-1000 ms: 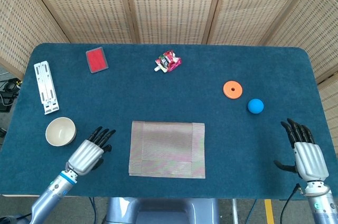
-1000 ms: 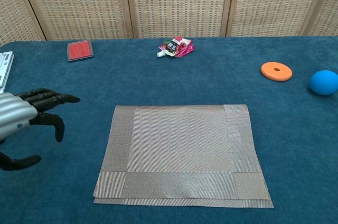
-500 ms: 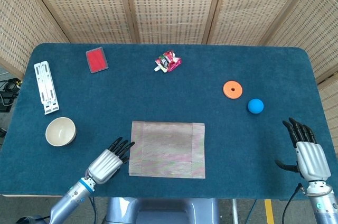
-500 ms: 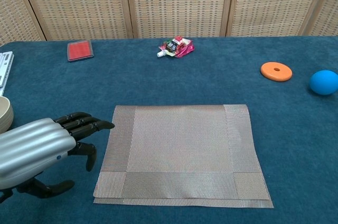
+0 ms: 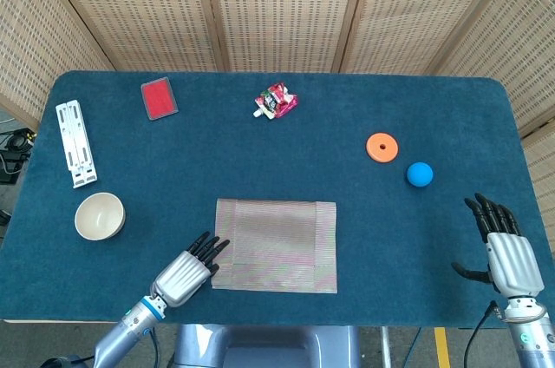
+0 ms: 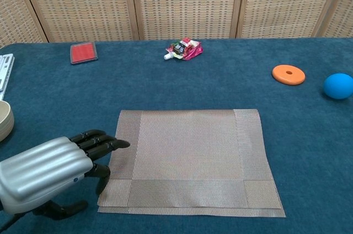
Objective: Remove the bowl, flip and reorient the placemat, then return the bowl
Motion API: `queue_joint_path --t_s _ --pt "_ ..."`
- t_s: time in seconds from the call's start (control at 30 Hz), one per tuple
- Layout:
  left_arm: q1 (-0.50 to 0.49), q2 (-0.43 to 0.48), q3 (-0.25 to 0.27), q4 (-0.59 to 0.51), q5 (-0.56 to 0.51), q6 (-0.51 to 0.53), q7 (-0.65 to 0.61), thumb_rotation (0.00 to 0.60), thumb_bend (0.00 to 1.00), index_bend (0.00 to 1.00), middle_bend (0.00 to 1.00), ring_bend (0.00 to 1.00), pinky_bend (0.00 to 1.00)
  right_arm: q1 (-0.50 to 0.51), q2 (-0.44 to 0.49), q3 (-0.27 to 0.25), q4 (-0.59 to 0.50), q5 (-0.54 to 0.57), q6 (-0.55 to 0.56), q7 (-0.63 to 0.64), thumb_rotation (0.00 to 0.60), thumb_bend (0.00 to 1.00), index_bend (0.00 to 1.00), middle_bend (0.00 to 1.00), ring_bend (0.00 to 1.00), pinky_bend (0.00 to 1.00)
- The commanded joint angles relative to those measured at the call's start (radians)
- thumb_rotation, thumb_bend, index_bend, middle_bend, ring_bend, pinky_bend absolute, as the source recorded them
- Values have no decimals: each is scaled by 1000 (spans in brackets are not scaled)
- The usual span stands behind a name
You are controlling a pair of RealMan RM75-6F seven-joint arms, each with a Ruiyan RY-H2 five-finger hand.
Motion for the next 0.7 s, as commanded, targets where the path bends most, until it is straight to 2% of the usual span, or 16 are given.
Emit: queue_joint_path --t_s 0.03,0.2,0.33,0.7 --pt "0 -5 1 3 -2 -2 2 600 372 468 0 0 0 0 1 0 -1 0 -1 0 600 108 0 0 0 0" --pt "-2 -22 3 10 -4 -7 0 600 373 469 0 0 0 0 4 -2 -3 0 -4 2 600 107 0 0 0 0" --pt "-3 -31 3 17 -6 -9 3 600 414 481 0 0 0 1 6 -2 -5 1 -6 2 600 108 0 0 0 0" --pt "-3 -55 -3 36 -13 -5 -2 600 416 497 0 0 0 1 9 -3 -7 0 -7 4 600 107 0 0 0 0"
